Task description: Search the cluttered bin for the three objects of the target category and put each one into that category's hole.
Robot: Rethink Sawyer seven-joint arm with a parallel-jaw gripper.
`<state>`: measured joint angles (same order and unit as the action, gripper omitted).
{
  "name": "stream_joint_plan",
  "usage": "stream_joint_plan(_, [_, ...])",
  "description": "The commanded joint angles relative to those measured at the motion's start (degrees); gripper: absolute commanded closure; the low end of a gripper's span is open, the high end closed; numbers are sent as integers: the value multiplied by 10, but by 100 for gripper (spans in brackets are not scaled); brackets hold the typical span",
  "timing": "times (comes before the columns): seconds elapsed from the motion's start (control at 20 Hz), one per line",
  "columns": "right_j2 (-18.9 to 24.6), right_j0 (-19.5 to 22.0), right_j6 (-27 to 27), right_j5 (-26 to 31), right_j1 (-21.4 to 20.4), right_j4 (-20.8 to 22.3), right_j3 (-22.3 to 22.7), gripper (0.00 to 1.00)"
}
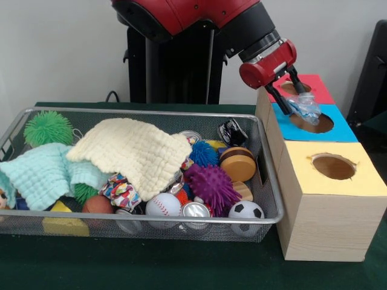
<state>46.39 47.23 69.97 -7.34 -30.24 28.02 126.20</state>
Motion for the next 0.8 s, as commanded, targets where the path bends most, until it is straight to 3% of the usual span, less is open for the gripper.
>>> stream_joint_plan(0.05, [16, 12, 49, 74, 23, 13, -61, 100])
stream_joint_plan(0.8, [18, 12, 51, 67, 30, 14, -64, 100])
